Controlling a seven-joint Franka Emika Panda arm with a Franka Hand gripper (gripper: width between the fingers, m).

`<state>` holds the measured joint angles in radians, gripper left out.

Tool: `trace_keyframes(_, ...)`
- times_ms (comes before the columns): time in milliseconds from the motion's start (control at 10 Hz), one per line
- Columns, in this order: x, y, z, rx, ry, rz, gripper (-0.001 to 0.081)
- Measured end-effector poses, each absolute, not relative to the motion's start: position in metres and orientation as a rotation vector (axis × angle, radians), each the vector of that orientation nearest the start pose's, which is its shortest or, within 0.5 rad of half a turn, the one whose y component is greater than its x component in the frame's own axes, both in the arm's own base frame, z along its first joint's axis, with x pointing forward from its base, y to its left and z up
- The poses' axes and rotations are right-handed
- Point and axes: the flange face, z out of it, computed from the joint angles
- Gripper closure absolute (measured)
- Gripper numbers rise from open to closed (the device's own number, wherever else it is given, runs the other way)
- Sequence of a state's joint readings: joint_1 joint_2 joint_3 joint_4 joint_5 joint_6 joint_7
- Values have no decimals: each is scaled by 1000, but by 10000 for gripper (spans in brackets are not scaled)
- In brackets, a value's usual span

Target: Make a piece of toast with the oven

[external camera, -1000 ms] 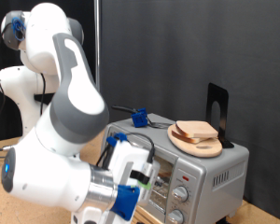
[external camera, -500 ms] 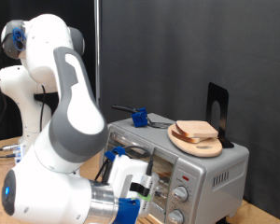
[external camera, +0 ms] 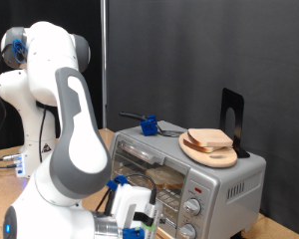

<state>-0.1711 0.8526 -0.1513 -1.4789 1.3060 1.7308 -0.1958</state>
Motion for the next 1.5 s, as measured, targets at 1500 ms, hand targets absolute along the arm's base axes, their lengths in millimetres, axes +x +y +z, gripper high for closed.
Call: trace_keyframes(1500,677,-33,153,-1825,667,273,126)
